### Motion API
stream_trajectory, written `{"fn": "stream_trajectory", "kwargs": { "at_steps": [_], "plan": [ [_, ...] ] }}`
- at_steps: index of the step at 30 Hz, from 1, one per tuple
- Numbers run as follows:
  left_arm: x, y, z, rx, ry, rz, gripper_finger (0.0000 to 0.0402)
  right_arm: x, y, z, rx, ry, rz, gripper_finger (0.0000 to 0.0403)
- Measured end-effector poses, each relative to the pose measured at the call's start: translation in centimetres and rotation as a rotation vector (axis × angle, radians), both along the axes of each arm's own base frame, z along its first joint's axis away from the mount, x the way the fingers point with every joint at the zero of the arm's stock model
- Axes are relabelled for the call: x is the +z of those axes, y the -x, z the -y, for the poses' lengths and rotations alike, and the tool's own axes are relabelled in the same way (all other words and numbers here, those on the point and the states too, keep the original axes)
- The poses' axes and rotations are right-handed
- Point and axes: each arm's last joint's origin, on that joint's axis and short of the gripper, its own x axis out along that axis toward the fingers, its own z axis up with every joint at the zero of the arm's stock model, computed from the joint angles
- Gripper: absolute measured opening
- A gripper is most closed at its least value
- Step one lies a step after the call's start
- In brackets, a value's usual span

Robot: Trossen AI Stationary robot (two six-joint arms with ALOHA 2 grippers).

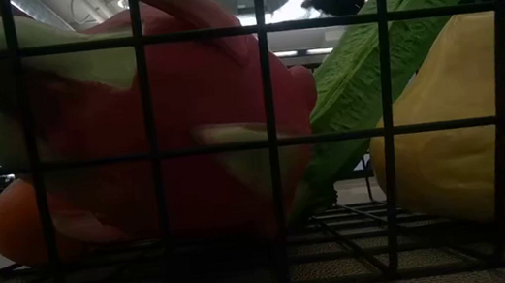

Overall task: Build produce basket
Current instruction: Put the bunch of grapes into the black mesh basket

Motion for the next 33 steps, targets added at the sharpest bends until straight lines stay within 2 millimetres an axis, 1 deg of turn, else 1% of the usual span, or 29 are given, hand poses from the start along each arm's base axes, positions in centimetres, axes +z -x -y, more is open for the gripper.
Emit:
{"fn": "stream_trajectory", "kwargs": {
  "at_steps": [5, 9, 15, 19, 24, 28, 33],
  "plan": [
    [0.0, 0.0, 0.5, -0.015, -0.001, 0.0, 0.0084, 0.8, -2.7, -1.3, 0.136, -0.011, 0.054, 0.0],
    [0.0, 0.3, 1.0, -0.023, -0.004, -0.013, 0.0084, 0.5, -5.3, -2.7, 0.24, -0.042, 0.042, 0.0],
    [1.0, 3.0, 1.4, 0.032, 0.02, -0.048, 0.0084, -0.6, -8.8, -4.9, 0.332, -0.063, 0.002, 0.0],
    [2.1, 5.0, 1.8, 0.061, 0.015, -0.02, 0.0084, -1.1, -10.8, -6.5, 0.404, -0.119, -0.01, 0.0],
    [2.9, 6.4, 2.4, 0.042, 0.019, 0.005, 0.0084, -1.8, -13.4, -8.8, 0.491, -0.18, -0.011, 0.0],
    [3.1, 6.9, 2.8, 0.028, 0.012, 0.003, 0.0084, -2.7, -15.3, -10.4, 0.531, -0.221, -0.028, 0.0],
    [3.2, 7.2, 3.6, -0.005, 0.009, 0.005, 0.0084, -5.3, -17.6, -11.6, 0.538, -0.285, -0.09, 0.0]
  ]
}}
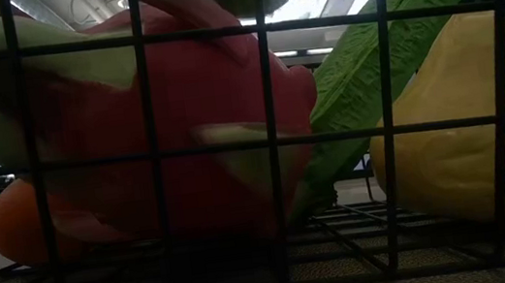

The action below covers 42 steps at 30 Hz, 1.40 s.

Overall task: Build produce basket
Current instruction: Put the bunch of grapes into the black mesh basket

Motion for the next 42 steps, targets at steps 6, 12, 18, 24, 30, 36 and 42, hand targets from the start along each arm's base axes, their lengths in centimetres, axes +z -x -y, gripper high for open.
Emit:
{"fn": "stream_trajectory", "kwargs": {
  "at_steps": [6, 12, 18, 24, 30, 36, 42],
  "plan": [
    [0.0, 0.2, 1.1, -0.044, 0.0, 0.0, 0.0084, -3.4, -1.9, -0.7, 0.003, -0.029, -0.091, 0.0],
    [0.0, 0.5, 2.0, -0.08, -0.001, 0.0, 0.0084, -6.6, -3.4, -1.2, 0.007, -0.02, -0.162, 0.0],
    [0.0, 0.7, 2.5, -0.102, -0.001, 0.001, 0.0084, -8.8, -4.3, -1.4, 0.008, 0.009, -0.199, 0.0],
    [0.0, 0.7, 2.6, -0.104, 0.0, 0.002, 0.0084, -10.3, -4.9, -1.4, 0.022, 0.035, -0.224, 0.0],
    [0.0, 0.7, 2.6, -0.1, -0.004, 0.003, 0.0084, -10.7, -5.1, -1.3, 0.023, 0.035, -0.224, 0.0005],
    [0.0, 0.7, 2.6, -0.1, -0.004, 0.003, 0.0084, -10.6, -5.4, -1.2, 0.081, -0.038, -0.213, 0.0052],
    [0.0, 0.7, 2.6, -0.1, -0.004, 0.002, 0.0084, -10.4, -5.4, -0.8, 0.108, -0.103, -0.228, 0.0092]
  ]
}}
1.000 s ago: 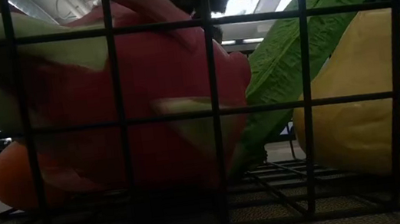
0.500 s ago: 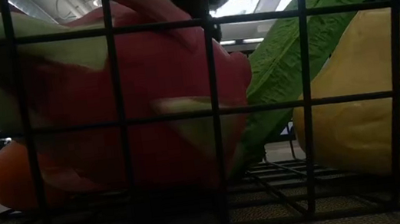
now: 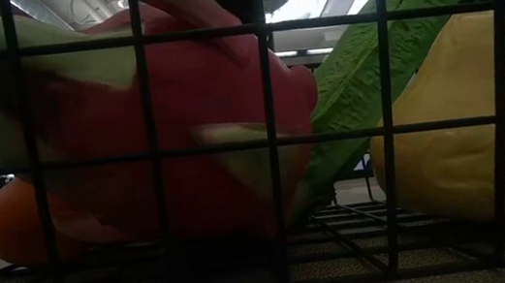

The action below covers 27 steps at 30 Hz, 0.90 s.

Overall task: Build produce basket
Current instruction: Put the bunch of grapes into the black mesh basket, then put the bunch of oranges into the black mesh basket

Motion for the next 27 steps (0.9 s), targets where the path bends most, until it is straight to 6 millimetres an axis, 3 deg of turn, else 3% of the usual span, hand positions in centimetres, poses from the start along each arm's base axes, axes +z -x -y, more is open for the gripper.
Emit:
{"fn": "stream_trajectory", "kwargs": {
  "at_steps": [8, 16, 27],
  "plan": [
    [0.0, 0.0, 0.0, -0.002, -0.002, -0.005, 0.0084, 3.0, 0.7, 0.2, 0.0, 0.05, 0.06, 0.0092],
    [-0.1, 0.1, 0.0, -0.003, -0.006, -0.015, 0.0084, 5.7, 2.4, 0.2, -0.031, 0.177, 0.009, 0.0092],
    [-0.2, 0.2, -0.2, 0.022, -0.041, -0.023, 0.0084, 12.6, 6.4, 1.5, -0.125, 0.426, 0.004, 0.0092]
  ]
}}
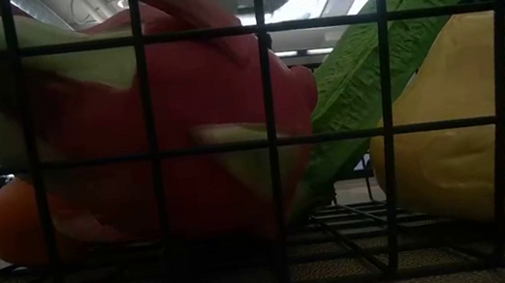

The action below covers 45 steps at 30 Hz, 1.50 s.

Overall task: Build produce basket
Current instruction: Put the bunch of oranges into the black mesh basket

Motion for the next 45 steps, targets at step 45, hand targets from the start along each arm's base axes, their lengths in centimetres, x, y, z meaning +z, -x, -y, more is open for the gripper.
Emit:
{"fn": "stream_trajectory", "kwargs": {
  "at_steps": [45],
  "plan": [
    [0.4, -0.7, 0.2, 0.062, -0.002, 0.083, 0.0084, -10.9, 22.5, -10.2, -0.058, -0.597, -0.587, 0.0092]
  ]
}}
